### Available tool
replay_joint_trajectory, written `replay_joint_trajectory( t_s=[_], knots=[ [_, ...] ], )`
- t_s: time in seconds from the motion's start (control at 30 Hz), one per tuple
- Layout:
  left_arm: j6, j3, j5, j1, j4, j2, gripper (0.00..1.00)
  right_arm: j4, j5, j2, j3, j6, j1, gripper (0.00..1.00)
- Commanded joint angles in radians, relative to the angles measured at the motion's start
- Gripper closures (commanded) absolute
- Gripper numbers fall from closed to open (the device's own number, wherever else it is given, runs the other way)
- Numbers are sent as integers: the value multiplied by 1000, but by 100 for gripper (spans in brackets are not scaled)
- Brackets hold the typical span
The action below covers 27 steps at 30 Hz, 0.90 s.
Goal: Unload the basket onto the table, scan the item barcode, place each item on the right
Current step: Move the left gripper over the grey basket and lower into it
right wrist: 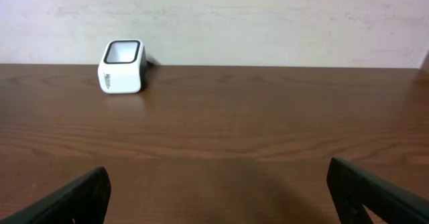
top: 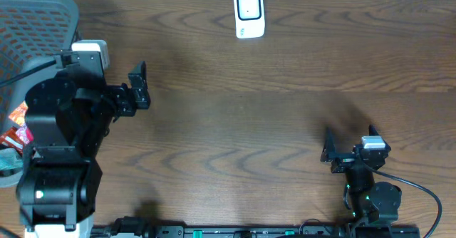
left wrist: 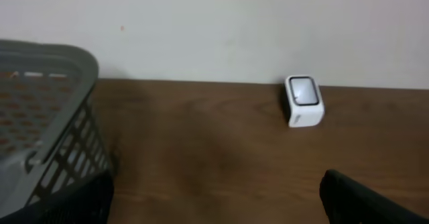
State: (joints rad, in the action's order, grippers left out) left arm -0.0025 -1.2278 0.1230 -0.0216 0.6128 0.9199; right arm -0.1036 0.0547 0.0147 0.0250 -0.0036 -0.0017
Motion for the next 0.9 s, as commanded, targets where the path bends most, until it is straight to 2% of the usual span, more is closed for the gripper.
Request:
replay_joint_trajectory(
  t_s=[0.0,0.17,0.33,0.4,0.6,0.73,0.87],
  knots=[
    [1,-56,-32,6,9,24,2,3,4,-8,-6,18,-2,1],
    [-89,-220,-135,61,102,114,2,3,4,-8,-5,18,-2,1],
    [-104,-526,-130,169,439,329,2,3,4,-8,-5,18,-2,1],
    [-104,-607,-131,190,518,398,2,3,4,-8,-6,18,-2,1],
    [-117,-623,-136,208,493,463,2,3,4,-8,-6,18,-2,1],
    [-256,-647,-165,295,486,497,2,3,4,-8,-5,18,-2,1],
    [-389,-677,-163,462,481,563,2,3,4,-8,-5,18,-2,1]
  ],
)
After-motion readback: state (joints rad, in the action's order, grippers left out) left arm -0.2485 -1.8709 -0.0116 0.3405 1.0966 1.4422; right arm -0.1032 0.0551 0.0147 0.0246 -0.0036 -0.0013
